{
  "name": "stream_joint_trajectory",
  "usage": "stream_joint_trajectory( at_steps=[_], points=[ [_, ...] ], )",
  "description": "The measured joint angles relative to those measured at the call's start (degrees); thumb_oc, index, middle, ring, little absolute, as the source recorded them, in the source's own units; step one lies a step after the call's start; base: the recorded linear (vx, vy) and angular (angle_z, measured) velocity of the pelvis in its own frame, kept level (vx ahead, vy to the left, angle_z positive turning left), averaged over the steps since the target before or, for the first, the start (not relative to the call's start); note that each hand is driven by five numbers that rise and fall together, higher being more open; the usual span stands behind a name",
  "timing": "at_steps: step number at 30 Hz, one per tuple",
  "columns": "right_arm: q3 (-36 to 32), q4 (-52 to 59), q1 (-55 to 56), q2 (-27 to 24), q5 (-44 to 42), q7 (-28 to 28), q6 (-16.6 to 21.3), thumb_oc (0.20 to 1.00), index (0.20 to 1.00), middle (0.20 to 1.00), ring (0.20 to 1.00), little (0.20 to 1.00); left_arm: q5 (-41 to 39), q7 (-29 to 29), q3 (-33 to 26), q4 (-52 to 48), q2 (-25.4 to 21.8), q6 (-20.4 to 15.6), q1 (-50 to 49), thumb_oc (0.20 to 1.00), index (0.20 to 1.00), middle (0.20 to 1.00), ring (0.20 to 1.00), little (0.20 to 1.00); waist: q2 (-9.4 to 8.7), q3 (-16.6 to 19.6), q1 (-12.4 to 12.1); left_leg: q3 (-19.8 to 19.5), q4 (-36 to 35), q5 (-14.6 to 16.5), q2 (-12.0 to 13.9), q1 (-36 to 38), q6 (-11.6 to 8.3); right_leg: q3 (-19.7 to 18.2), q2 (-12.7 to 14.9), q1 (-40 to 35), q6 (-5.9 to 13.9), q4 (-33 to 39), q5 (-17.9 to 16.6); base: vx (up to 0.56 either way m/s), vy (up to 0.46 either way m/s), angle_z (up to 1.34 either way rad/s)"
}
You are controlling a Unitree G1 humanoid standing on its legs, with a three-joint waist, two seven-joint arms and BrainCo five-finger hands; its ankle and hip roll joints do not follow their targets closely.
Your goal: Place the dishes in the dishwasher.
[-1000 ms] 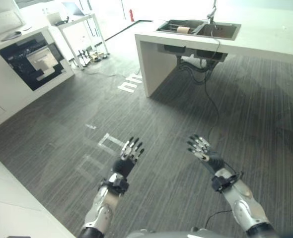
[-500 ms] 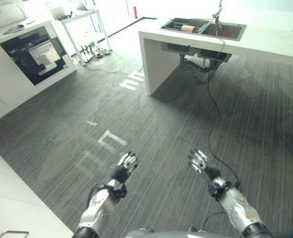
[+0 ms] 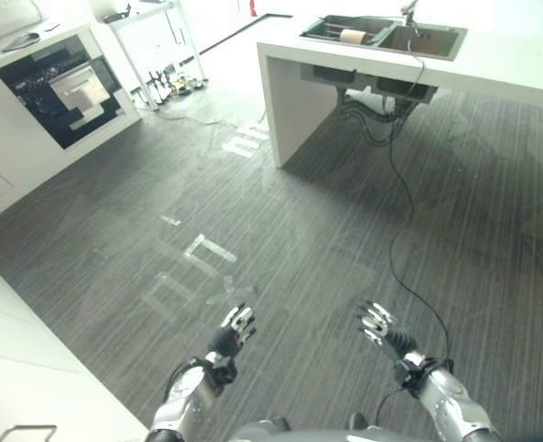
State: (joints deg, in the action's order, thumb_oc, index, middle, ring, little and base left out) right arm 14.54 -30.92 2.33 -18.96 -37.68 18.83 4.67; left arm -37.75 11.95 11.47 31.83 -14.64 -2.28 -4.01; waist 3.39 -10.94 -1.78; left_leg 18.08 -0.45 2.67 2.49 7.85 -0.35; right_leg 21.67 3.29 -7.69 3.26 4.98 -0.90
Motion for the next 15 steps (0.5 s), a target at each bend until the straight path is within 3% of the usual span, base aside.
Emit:
stream_joint_trajectory(
  at_steps=[4,7,9,10,11,12,13,14,15],
  points=[
    [0.0,0.0,-1.5,-2.0,1.8,0.2,0.0,1.0,1.0,1.0,1.0,1.0,1.5,-0.1,0.2,0.2,-0.5,-2.2,0.1,1.0,1.0,1.0,1.0,1.0,-0.21,-1.4,0.0,-0.2,4.5,-0.3,0.0,-2.2,-0.66,-0.5,0.9,0.8,-1.06,-0.3,0.8,0.04,-0.067,-0.06],
    [0.1,0.6,-4.1,-2.3,1.9,0.6,0.1,1.0,1.0,1.0,1.0,1.0,1.4,-0.6,0.1,0.2,-0.9,-4.2,0.1,1.0,1.0,1.0,1.0,1.0,-1.29,-2.4,-0.1,-0.4,11.3,-2.0,-0.2,-5.9,-3.05,-1.6,2.6,2.4,-1.75,-2.8,1.5,0.04,-0.091,-0.2],
    [0.3,2.1,-5.7,-2.3,2.9,0.6,0.1,1.0,1.0,1.0,1.0,1.0,0.5,-0.8,-0.3,0.2,-1.0,-6.2,0.7,1.0,1.0,1.0,1.0,1.0,-1.69,-2.8,-0.1,-0.4,21.8,-3.4,1.5,-11.7,-5.15,-1.5,3.6,4.3,-2.82,-6.7,2.7,0.13,-0.014,-0.02],
    [0.4,2.3,-6.2,-2.1,2.8,0.6,0.2,1.0,1.0,1.0,1.0,1.0,0.4,-0.7,-0.3,0.2,-1.0,-6.4,0.8,1.0,1.0,1.0,1.0,1.0,-1.5,-3.0,-0.1,-0.6,25.5,-3.5,2.7,-13.4,-5.26,-1.6,3.2,4.9,-3.3,-7.6,4.0,0.29,0.165,0.12],
    [0.1,2.0,-6.5,-1.1,2.9,0.1,1.1,1.0,1.0,1.0,1.0,1.0,0.3,-0.1,-0.2,-0.5,-0.6,-6.8,0.1,1.0,1.0,1.0,1.0,1.0,-1.71,-3.5,-0.4,-3.2,29.8,-0.5,2.4,-17.7,-5.12,-2.1,2.6,4.6,-3.79,-8.2,5.3,0.52,0.355,0.07],
    [-0.3,1.9,-6.6,-0.6,3.8,-0.3,1.4,1.0,1.0,1.0,1.0,1.0,-0.4,1.3,0.0,-0.6,-0.1,-6.8,-1.1,1.0,1.0,1.0,1.0,1.0,-1.77,-4.1,-0.6,-5.7,20.2,0.2,-0.1,-18.7,-4.95,-2.3,2.6,3.9,-3.43,-8.0,5.8,0.62,0.456,-0.01],
    [0.4,2.0,-6.2,-0.7,5.2,-0.9,1.3,1.0,1.0,1.0,1.0,1.0,-2.5,2.4,0.0,-1.4,0.7,-6.8,-1.6,1.0,1.0,1.0,1.0,1.0,-0.53,-4.7,-1.3,-6.8,6.5,-3.1,0.0,-19.6,-6.17,-2.5,1.2,2.4,-3.1,-7.1,6.1,0.68,0.537,-0.16],
    [1.0,2.1,-5.7,-1.1,5.6,-1.2,1.1,1.0,1.0,1.0,1.0,1.0,-3.8,3.4,0.0,-2.4,1.2,-6.8,-1.8,1.0,1.0,1.0,1.0,1.0,0.95,-5.5,-2.1,-6.6,-1.1,-6.3,3.2,-21.2,-7.3,-2.4,-0.7,0.9,-2.12,-6.6,6.8,0.55,0.523,-0.22],
    [2.7,2.1,-4.9,-1.4,5.6,-2.0,0.8,1.0,1.0,1.0,1.0,1.0,-4.0,4.2,-0.2,-2.3,1.2,-6.8,-0.9,1.0,1.0,1.0,1.0,1.0,2.09,-7.3,-2.3,-1.8,-2.6,-7.2,8.9,-23.7,-8.51,-2.2,-2.3,-1.3,-1.38,-8.6,8.6,0.42,0.485,-0.24]
  ],
)
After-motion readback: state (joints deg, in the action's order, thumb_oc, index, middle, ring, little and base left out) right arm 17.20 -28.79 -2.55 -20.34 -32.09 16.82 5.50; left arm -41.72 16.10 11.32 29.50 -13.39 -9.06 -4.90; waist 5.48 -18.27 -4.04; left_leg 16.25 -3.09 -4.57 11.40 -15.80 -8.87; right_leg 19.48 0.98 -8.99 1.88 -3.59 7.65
